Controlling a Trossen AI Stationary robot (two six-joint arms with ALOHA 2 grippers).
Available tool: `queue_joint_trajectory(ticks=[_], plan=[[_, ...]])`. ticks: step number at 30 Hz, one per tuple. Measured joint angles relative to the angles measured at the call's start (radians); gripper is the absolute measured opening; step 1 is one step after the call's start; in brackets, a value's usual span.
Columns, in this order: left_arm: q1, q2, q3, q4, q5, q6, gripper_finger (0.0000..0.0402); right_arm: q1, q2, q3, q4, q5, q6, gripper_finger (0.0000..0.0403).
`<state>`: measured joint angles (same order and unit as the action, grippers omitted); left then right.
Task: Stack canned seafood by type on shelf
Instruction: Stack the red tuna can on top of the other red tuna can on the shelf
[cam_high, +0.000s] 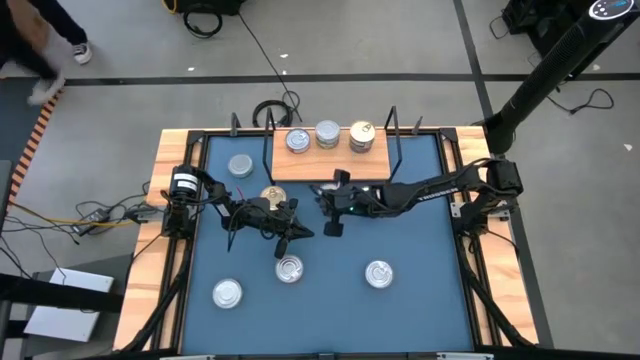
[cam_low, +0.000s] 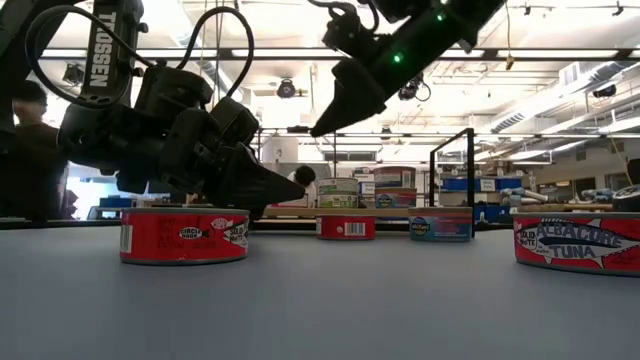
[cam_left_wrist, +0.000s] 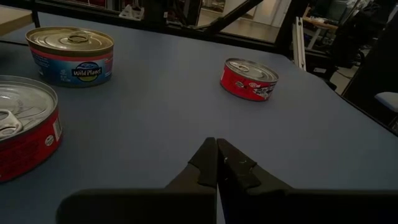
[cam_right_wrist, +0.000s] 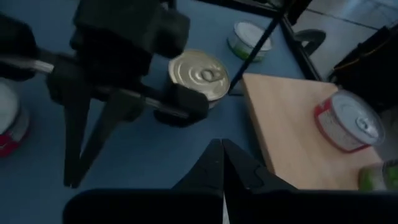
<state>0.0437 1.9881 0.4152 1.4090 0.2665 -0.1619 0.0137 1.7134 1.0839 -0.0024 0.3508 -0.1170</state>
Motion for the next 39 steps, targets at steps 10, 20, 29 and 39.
queue_joint_trajectory(ticks=[10,20,29,39], plan=[[0.0,0.0,0.0,0.001,0.0,0.0,0.0003,0.02,0.0,-0.136,0.201,-0.053,0.082,0.0002],[0.0,0.0,0.0,-0.008,0.001,-0.003,0.0003,0.063,-0.076,-0.253,0.38,-0.077,0.117,0.0002],[0.0,0.0,0.0,0.013,0.022,-0.003,0.0003,0.076,-0.163,-0.423,0.547,-0.075,0.132,0.0002],[-0.065,0.0,0.0,0.016,0.017,-0.006,0.0003,0.076,-0.29,-0.501,0.544,-0.143,0.062,0.0003]])
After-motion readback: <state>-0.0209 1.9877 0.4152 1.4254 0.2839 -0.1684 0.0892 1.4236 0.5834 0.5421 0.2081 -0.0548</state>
